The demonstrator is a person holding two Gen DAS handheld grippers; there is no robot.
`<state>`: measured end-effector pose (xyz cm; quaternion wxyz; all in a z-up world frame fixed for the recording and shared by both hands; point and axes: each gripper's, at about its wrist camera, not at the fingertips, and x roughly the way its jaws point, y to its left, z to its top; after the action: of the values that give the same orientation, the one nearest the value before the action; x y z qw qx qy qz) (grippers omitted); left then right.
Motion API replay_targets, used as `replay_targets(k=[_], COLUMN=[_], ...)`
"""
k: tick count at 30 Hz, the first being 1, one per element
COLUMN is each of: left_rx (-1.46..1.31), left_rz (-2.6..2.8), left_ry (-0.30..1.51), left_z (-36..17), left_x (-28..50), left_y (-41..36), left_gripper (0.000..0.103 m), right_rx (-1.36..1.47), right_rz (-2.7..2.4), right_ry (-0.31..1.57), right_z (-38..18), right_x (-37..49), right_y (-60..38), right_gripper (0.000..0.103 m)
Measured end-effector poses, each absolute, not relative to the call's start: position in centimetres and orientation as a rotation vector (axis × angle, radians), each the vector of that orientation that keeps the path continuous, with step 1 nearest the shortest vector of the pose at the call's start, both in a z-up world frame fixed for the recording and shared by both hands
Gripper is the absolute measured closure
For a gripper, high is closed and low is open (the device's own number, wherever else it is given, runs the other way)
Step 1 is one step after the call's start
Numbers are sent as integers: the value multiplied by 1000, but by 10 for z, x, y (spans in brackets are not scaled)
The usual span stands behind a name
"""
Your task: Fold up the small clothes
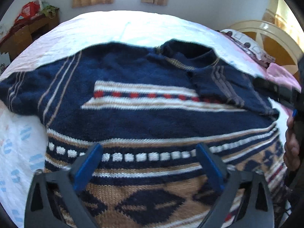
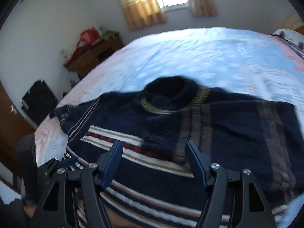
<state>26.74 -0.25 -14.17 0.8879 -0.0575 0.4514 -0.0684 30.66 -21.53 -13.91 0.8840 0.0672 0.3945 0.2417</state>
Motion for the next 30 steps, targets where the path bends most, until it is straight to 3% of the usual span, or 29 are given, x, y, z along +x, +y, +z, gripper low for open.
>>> replay_targets(k=[4, 8, 10, 15, 21, 22, 23, 24, 30], left_rx=[-111, -76, -67, -64, -144, -128, -121, -120, -98], left_rz=[-216, -243, -245, -173, -135, -129, -134, -150, -208], left_ry=[886, 911, 941, 1008, 990, 970, 959, 963, 910], left_z=[-106, -103, -110, -138, -153, -152, -151, -151, -121], left_x=[277, 310, 327, 369, 387, 386, 384, 383, 369], left_y=[-26, -66, -84, -106, -116, -120, -123, -124, -111], left_gripper=[8, 9, 12, 33, 37, 47, 82, 87, 90], right_rx=[156, 242, 285, 299, 308, 308, 306, 305, 325], right_rz=[357, 214, 186, 209, 208, 205, 202, 199, 186], right_ry=[702, 605, 570, 553, 538, 537, 536, 537, 540], right_z=[-132, -134, -139, -151, -153, -154, -153, -154, -156], right_x=[282, 266, 261, 262, 263, 261, 259, 260, 259], right_y=[-285, -341, -356, -363, -367, -369, -368, -368, -372], right_gripper=[34, 34, 34, 34, 34, 34, 34, 34, 33])
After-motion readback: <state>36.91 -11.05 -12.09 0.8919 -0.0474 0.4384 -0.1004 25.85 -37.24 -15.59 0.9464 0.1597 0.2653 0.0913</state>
